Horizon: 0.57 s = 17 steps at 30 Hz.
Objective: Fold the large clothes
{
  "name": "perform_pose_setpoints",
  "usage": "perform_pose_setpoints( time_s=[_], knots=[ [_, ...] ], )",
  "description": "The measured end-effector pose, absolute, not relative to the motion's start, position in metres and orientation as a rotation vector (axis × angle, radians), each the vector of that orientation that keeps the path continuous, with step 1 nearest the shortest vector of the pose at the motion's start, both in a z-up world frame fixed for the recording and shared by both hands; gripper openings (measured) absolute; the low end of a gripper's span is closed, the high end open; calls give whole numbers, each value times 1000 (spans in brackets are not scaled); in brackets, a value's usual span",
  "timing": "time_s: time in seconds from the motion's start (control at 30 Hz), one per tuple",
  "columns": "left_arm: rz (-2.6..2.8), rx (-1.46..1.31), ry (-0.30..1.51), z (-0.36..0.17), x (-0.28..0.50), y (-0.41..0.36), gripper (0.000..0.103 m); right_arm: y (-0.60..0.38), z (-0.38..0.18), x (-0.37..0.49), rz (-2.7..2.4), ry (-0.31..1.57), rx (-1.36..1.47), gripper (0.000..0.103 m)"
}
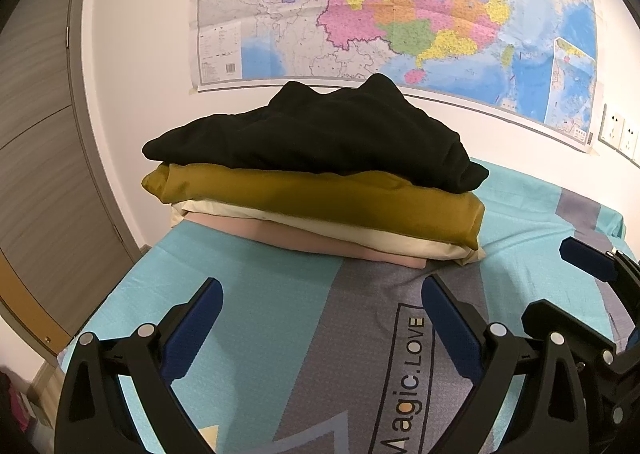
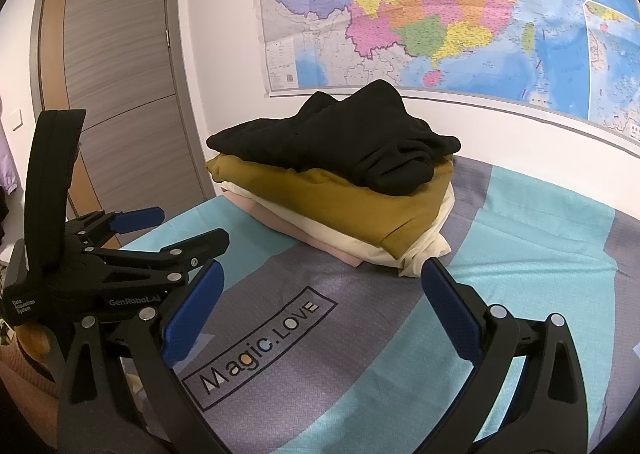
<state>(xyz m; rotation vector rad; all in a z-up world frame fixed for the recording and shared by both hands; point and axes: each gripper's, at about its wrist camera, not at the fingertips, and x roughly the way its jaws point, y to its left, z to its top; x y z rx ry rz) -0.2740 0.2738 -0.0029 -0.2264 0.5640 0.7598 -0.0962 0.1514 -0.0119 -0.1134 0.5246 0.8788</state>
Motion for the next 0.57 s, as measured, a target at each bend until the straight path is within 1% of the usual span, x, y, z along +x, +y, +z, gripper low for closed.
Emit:
perform_pose_setpoints(
  time_s=[0.17, 0.23, 0.3, 0.37, 0.57],
  knots=[
    [760, -215, 544, -3, -274, 269, 96, 148, -13, -97, 872, 528, -103, 97],
    [762, -193, 534, -5, -271, 264, 93, 145, -14, -96, 865, 531, -98, 97],
    [745, -189, 555, -8, -264, 261, 93, 139, -16, -95, 849, 541, -94, 97],
    [730, -209, 580, -12, -256, 257, 96, 128, -19, -92, 825, 554, -85, 97],
    [583, -227, 669, -26, -213, 225, 96, 58, -31, -82, 607, 629, -62, 97]
  ],
)
